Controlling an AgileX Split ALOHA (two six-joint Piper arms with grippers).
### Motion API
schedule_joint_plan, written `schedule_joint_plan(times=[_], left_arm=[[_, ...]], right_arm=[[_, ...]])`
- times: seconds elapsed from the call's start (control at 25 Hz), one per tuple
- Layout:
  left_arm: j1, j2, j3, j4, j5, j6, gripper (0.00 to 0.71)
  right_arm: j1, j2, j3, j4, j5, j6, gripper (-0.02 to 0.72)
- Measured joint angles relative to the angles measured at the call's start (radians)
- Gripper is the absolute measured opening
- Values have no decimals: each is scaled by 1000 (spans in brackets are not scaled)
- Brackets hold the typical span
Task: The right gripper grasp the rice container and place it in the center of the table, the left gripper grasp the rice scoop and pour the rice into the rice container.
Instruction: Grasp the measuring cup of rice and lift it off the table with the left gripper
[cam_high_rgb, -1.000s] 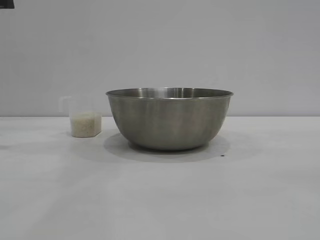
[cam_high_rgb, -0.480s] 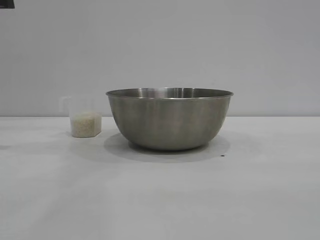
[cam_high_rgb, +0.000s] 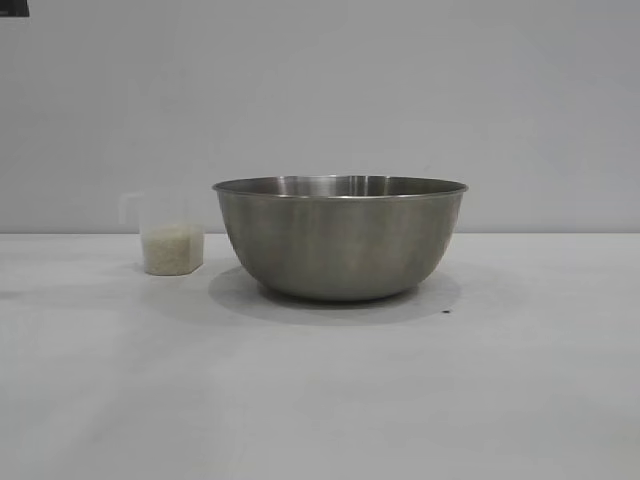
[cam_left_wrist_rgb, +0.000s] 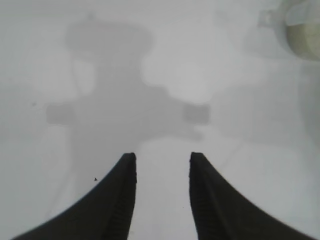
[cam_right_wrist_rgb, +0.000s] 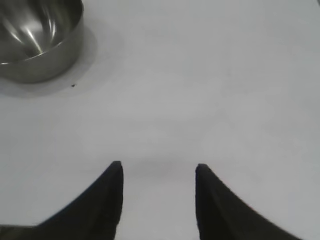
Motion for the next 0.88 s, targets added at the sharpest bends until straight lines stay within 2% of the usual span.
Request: schedule_joint_plan(times=[0.88], left_arm=[[0, 0, 0, 0, 0, 4, 272]], right_arm=[[0, -61, 8, -4, 8, -33, 272]])
